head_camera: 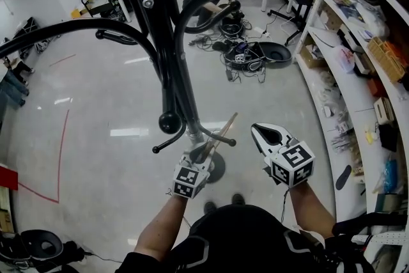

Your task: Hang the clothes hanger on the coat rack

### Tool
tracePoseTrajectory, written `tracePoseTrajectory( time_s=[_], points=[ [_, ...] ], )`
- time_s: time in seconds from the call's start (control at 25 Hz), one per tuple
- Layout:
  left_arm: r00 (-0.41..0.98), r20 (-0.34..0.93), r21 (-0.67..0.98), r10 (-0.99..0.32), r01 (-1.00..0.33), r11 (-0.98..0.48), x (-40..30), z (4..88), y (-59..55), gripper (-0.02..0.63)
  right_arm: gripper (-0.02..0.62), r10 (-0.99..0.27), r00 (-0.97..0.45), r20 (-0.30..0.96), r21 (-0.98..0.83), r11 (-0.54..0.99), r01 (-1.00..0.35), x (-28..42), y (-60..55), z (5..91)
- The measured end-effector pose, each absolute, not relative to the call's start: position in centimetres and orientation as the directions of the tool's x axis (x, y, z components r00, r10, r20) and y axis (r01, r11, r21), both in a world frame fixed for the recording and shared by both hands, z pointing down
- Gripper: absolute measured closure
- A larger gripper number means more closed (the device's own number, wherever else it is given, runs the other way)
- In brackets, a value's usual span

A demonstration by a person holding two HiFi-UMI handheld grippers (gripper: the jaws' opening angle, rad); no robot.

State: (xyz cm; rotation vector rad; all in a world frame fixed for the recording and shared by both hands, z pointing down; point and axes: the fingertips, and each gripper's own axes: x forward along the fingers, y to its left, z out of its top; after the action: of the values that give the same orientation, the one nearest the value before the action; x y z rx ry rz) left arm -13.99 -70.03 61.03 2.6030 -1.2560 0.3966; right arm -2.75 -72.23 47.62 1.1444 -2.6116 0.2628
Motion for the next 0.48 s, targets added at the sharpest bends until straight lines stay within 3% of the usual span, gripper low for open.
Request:
tracePoseTrajectory(
  time_s=[0.48],
  points=[
    [0.582, 0.338, 0.061, -0.739, -0.797, -0.6, -14.43, 61.06, -70.08, 0.552, 0.588, -0.699, -0.649, 0.3, -0.049, 0.668, -0.742, -2.58, -72.03, 46.77]
  ],
)
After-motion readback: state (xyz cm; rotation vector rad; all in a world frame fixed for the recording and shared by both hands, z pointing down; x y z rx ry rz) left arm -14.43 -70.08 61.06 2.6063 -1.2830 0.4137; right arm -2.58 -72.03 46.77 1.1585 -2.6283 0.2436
